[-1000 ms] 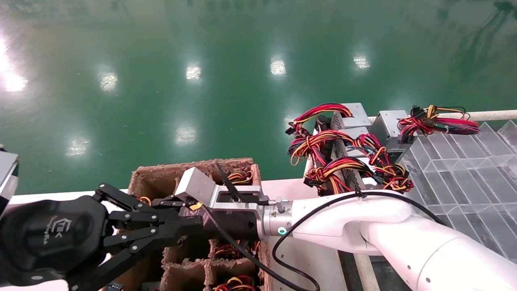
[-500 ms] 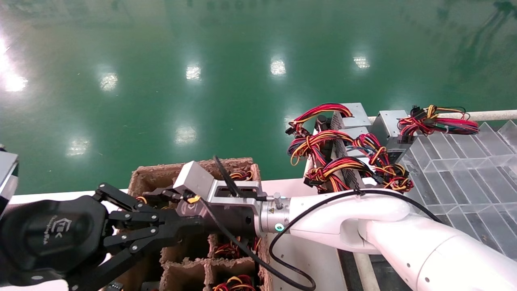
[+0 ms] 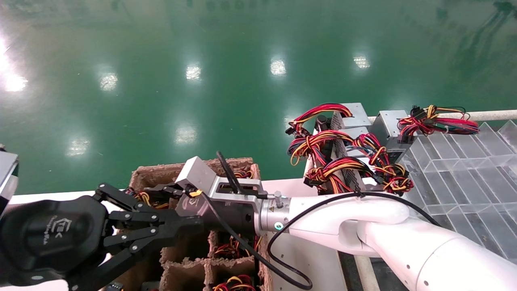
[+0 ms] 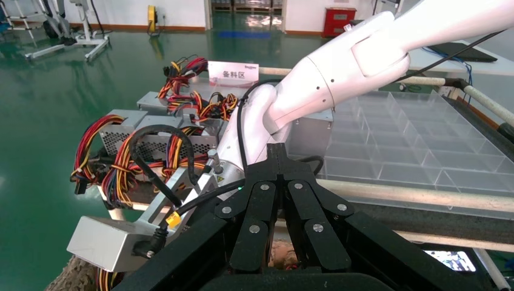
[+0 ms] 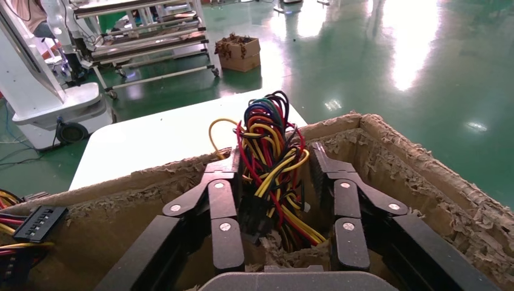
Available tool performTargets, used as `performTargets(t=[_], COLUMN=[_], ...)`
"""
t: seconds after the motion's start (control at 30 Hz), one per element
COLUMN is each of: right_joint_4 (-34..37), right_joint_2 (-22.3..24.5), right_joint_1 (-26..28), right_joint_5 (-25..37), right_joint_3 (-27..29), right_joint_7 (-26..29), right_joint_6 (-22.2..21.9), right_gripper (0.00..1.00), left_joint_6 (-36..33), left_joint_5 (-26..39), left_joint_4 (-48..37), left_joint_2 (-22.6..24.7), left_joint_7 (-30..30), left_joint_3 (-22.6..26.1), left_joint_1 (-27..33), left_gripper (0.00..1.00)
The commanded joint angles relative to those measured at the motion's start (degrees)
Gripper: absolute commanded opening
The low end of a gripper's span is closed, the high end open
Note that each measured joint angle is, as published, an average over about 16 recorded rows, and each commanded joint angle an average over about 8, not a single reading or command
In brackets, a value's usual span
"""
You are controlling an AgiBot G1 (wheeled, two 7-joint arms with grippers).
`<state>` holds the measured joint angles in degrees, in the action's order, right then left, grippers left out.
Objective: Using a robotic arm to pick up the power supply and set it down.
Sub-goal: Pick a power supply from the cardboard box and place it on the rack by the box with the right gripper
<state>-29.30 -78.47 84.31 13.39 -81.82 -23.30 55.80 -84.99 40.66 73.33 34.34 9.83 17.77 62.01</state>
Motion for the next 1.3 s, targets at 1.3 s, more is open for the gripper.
performTargets(t=[1.3], right_joint_4=[8.8], right_joint_2=[1.9], right_joint_1=[5.7], right_joint_5=[-20.3], right_joint_3=[9.6], right_joint_7=[-5.9], right_joint_6=[20.4], right_gripper=[0.0], left_joint_6=[0.0], left_joint_5=[-0.1], left_joint_4=[0.0], left_joint_2=[0.0], left_joint_7=[0.0], left_joint_3=[0.1], left_joint_1=[0.0], left_gripper=[0.0])
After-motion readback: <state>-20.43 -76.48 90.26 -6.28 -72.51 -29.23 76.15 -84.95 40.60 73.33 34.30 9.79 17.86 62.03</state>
